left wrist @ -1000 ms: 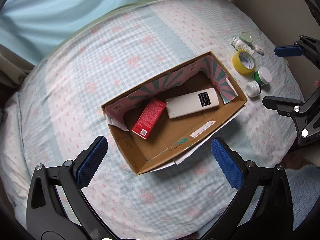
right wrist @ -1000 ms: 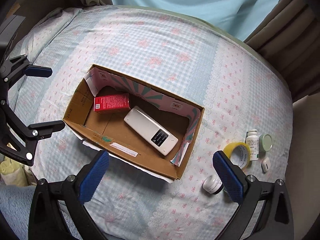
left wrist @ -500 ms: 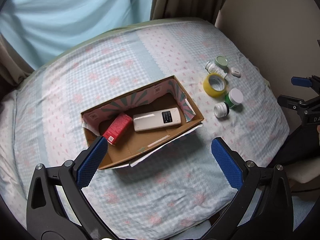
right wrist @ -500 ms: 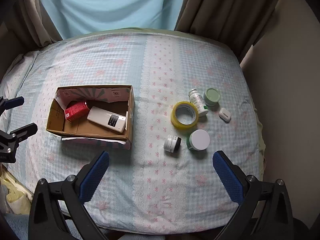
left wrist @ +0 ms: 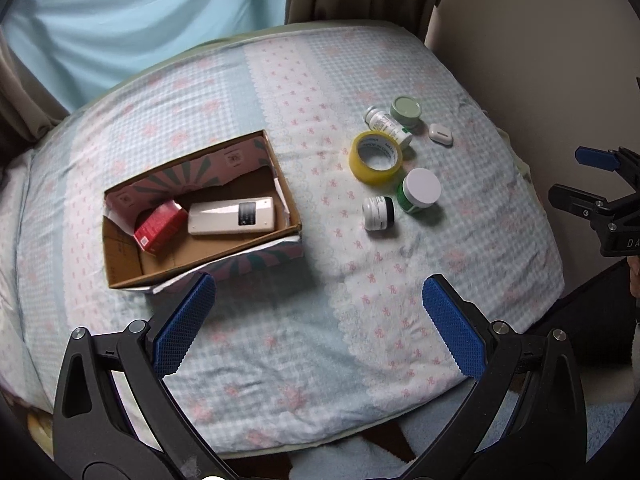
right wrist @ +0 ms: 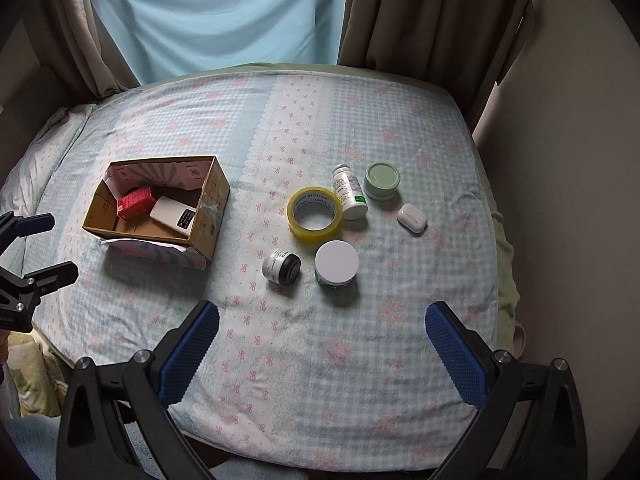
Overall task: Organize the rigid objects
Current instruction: 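Grasp the white L'Oreal jar with the left tool while the right tool grasps the white-lid jar, then carry both jars over the cardboard box with both tools, then open both tools to release the jars into the box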
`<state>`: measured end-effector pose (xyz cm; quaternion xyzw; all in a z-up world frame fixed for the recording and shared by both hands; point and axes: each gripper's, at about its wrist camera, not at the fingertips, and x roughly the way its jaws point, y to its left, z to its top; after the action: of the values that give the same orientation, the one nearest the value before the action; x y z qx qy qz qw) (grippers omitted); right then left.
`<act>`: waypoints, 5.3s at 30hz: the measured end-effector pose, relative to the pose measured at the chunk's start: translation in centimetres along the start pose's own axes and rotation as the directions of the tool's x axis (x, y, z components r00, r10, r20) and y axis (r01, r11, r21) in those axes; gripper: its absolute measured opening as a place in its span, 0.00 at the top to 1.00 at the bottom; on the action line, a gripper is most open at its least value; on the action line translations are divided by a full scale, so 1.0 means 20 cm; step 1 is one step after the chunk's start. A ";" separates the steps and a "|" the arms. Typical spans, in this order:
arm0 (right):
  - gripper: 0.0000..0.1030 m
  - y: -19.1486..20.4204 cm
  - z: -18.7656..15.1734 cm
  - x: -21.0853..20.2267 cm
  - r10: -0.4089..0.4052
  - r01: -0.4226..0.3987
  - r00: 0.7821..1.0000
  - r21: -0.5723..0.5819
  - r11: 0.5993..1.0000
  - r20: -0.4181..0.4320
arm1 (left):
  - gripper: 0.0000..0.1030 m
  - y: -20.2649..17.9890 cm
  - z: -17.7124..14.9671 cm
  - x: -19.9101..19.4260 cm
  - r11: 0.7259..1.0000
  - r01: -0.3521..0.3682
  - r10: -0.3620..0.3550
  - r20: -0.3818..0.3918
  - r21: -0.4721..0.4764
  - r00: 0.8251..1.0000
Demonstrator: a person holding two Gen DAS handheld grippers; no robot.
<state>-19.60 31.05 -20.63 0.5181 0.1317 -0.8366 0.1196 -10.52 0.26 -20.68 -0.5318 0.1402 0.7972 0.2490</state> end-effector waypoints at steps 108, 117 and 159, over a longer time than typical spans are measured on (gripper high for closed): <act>0.35 0.91 0.45 0.13 0.219 -0.236 0.967 0.132 0.963 0.130 | 0.53 1.04 -0.21 -0.04 0.917 -0.016 0.108 0.208 -0.398 0.972; 0.35 1.18 0.62 0.27 0.240 -0.243 0.970 0.089 0.966 0.048 | 0.53 1.40 -0.25 0.11 0.893 -0.027 0.100 0.141 -0.449 0.985; 0.00 1.61 0.66 1.39 0.429 -0.521 0.802 -0.135 0.843 -0.417 | 0.00 1.56 -0.08 0.97 0.943 0.053 -0.130 -0.219 -0.328 0.967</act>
<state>-31.80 -5.32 -42.99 0.6641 0.1179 -0.6434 0.3621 -32.35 -21.71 -40.45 -0.6625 0.0132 0.7275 0.1783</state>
